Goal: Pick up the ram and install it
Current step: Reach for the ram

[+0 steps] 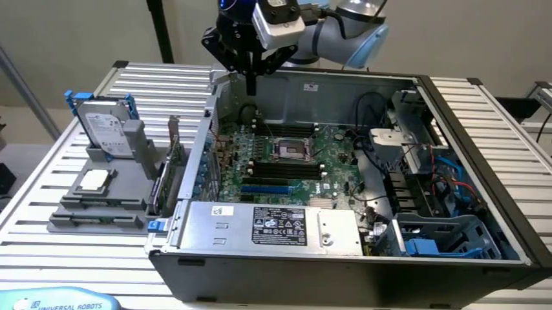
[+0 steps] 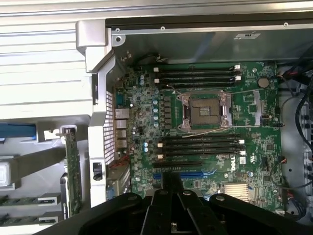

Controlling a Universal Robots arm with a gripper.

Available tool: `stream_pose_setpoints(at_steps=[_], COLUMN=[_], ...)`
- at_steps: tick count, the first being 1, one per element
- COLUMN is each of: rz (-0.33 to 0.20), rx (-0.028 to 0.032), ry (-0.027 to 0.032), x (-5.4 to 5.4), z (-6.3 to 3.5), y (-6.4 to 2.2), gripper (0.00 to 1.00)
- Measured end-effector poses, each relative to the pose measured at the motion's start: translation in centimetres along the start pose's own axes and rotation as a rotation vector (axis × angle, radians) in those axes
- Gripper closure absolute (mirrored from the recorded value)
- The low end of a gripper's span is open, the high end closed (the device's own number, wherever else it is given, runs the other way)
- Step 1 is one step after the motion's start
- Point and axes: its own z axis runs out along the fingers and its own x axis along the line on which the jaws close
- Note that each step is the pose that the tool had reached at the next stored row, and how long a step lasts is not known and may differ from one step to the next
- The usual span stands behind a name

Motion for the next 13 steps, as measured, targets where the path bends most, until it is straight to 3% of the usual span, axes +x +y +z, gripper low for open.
stream_pose_setpoints(at_steps=[13], rz=[0.0], rx=[0.0001], ry=[0.0], x=[4.5], z=[-0.12], y=[-2.57], gripper=[0.89])
